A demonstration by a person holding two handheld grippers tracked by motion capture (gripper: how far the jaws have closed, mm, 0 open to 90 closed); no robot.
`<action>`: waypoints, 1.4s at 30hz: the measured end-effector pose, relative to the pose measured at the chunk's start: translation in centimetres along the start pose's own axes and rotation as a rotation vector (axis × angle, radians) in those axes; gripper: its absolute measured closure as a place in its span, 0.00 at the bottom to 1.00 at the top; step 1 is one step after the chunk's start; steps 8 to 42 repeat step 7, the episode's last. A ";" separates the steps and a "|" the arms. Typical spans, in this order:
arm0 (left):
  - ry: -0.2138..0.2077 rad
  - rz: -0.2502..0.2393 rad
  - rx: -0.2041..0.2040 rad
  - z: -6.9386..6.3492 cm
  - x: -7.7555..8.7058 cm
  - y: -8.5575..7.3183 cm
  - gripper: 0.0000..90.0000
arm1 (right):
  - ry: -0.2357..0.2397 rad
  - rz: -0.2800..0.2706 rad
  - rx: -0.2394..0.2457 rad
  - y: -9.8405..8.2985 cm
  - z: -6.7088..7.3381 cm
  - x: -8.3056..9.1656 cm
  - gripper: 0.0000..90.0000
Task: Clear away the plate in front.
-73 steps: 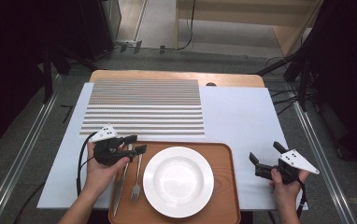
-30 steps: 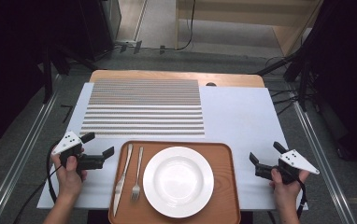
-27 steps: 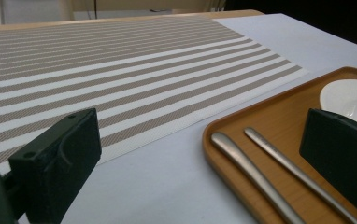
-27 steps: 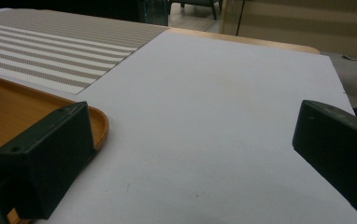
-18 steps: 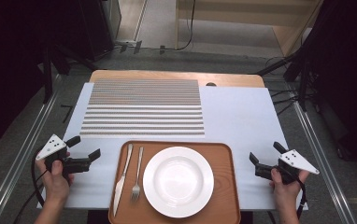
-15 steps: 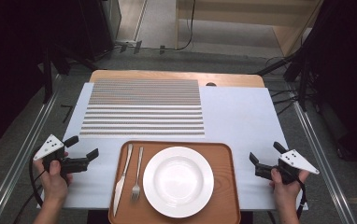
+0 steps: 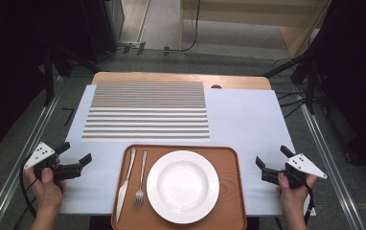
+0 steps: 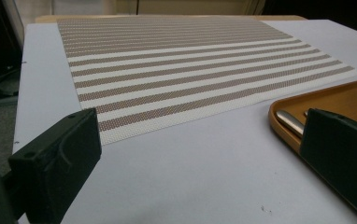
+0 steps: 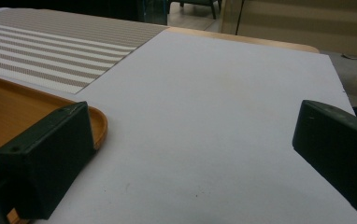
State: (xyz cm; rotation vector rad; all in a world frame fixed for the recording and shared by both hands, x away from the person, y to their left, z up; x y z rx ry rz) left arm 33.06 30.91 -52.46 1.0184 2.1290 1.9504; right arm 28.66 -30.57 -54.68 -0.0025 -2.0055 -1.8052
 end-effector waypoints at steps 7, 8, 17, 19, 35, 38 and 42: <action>-0.005 -0.008 0.014 0.1 0.0 0.0 0.00 | -0.002 0.000 -0.001 0.0 0.0 0.0 0.00; -0.005 -0.008 0.014 0.1 0.0 0.0 0.00 | -0.002 0.000 -0.001 0.0 0.0 0.0 0.00; -0.005 -0.008 0.014 0.1 0.0 0.0 0.00 | -0.002 0.000 -0.001 0.0 0.0 0.0 0.00; -0.005 -0.008 0.014 0.1 0.0 0.0 0.00 | -0.002 0.000 -0.001 0.0 0.0 0.0 0.00; -0.005 -0.008 0.014 0.1 0.0 0.0 0.00 | -0.002 0.000 -0.001 0.0 0.0 0.0 0.00; -0.005 -0.008 0.014 0.1 0.0 0.0 0.00 | -0.002 0.000 -0.001 0.0 0.0 0.0 0.00; -0.005 -0.008 0.014 0.1 0.0 0.0 0.00 | -0.002 0.000 -0.001 0.0 0.0 0.0 0.00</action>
Point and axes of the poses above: each handheld gripper's, and its own axes: x roughly backward along the jaws, y roughly out of its top, z roughly to its left, the point moved 8 cm from there along -x, roughly forward along the jaws, and after that the axes turned 4 degrees about x, right-handed, at the moved point
